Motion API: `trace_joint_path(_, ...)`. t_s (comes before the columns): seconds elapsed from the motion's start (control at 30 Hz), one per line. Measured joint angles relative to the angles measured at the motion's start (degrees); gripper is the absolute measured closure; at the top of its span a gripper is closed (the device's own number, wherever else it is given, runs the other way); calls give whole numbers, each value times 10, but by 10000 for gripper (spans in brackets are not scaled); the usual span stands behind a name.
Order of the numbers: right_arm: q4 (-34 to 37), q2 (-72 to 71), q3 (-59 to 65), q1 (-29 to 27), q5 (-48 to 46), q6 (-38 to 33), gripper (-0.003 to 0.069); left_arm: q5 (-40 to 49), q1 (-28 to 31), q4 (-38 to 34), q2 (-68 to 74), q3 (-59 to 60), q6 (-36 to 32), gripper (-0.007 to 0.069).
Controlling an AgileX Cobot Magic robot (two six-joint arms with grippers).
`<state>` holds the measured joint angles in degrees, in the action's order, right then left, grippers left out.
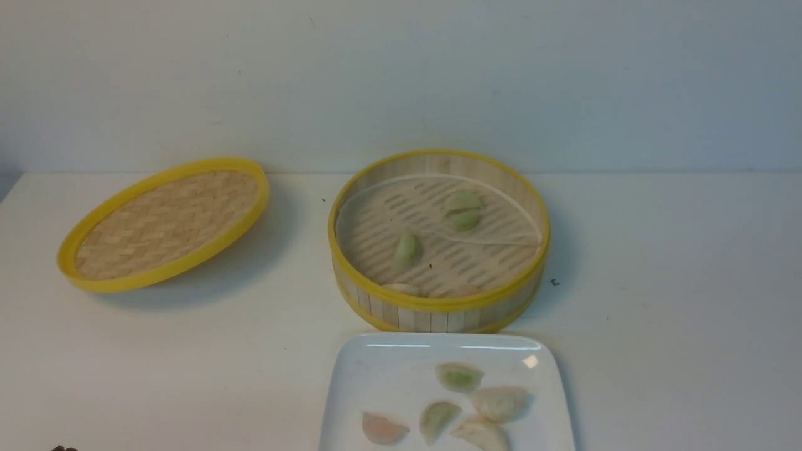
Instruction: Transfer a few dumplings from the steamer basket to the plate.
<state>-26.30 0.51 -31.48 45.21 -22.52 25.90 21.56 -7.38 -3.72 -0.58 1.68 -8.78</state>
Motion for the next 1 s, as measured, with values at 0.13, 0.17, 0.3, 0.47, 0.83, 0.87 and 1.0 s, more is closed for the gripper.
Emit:
trace_joint_path(0.13, 81, 0, 3, 0, -3, -77, 673, 0, 0, 0, 0, 0, 0, 631)
trace_joint_path(0.17, 113, 0, 7, 0, -6, -116, 673, 0, 0, 0, 0, 0, 0, 631)
trace_joint_path(0.3, 197, 0, 13, 0, -15, -217, 673, 0, 0, 0, 0, 0, 0, 631)
trace_joint_path(0.47, 243, 0, 13, 0, -16, -262, 673, 0, 0, 0, 0, 0, 0, 631)
trace_joint_path(0.83, 245, -7, 118, -180, -15, -268, 673, 1, 0, 0, 0, 0, 0, 631)
trace_joint_path(0.87, 245, -7, 140, -215, -15, -268, 673, 1, 0, 0, 0, 0, 0, 631)
trace_joint_path(1.0, 247, -9, 241, -343, -16, -266, 673, 1, 0, 0, 0, 0, 0, 631)
